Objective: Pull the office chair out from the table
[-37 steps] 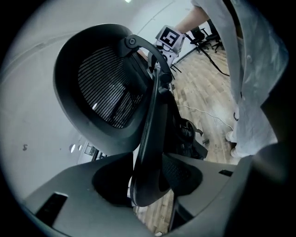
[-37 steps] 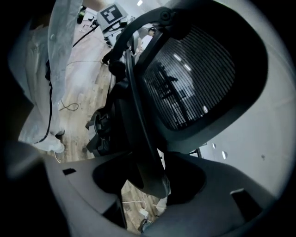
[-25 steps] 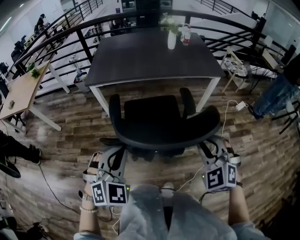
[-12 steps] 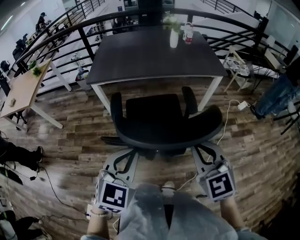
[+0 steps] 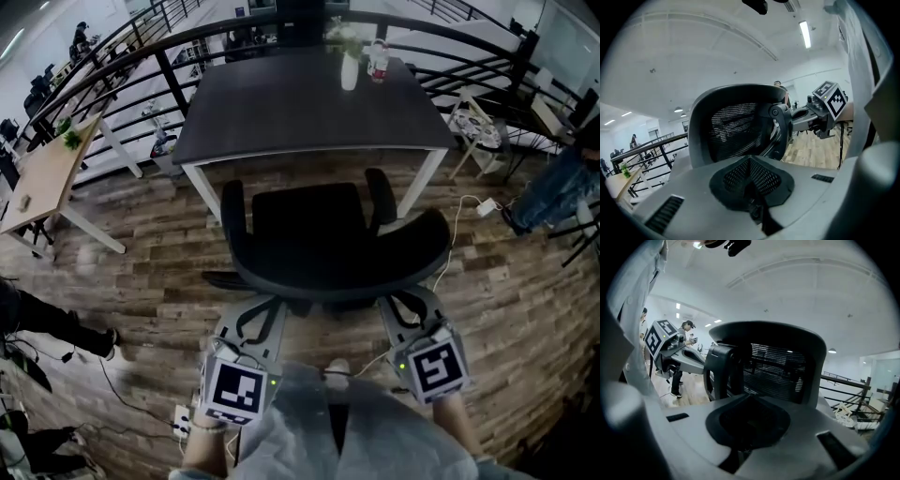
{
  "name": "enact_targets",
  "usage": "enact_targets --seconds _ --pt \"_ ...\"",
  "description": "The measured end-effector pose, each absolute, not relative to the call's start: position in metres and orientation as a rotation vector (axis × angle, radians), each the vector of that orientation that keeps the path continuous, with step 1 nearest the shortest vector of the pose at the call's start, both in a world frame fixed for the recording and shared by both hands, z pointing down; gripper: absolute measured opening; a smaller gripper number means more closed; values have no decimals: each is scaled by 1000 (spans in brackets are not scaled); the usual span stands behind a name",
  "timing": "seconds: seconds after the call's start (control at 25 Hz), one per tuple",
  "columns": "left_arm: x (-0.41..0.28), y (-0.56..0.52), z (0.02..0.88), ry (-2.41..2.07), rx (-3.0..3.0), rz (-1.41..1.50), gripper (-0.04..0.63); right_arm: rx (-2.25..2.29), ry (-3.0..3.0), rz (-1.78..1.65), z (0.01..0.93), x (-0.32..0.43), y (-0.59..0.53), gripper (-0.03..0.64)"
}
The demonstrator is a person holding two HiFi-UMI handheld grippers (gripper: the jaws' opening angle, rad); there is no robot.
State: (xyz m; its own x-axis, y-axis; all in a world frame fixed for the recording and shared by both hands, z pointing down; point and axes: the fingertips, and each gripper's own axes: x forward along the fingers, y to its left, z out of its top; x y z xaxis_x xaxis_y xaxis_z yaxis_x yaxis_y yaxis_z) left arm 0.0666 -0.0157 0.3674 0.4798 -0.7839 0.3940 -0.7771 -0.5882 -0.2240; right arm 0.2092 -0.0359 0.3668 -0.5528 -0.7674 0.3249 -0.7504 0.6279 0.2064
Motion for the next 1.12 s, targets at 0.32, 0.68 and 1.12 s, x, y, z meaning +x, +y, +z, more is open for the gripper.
enact_targets --seconds 0.32,0.68,1.12 --pt "69 -18 369 1399 -2697 -719 12 1216 -2465 -51 369 210 -37 3" --pt "74 -17 371 1368 -2702 -724 12 1226 -2457 -40 371 211 -38 3" --pt "76 -21 371 1362 -2692 -727 12 1221 -2454 -44 372 213 -41 3"
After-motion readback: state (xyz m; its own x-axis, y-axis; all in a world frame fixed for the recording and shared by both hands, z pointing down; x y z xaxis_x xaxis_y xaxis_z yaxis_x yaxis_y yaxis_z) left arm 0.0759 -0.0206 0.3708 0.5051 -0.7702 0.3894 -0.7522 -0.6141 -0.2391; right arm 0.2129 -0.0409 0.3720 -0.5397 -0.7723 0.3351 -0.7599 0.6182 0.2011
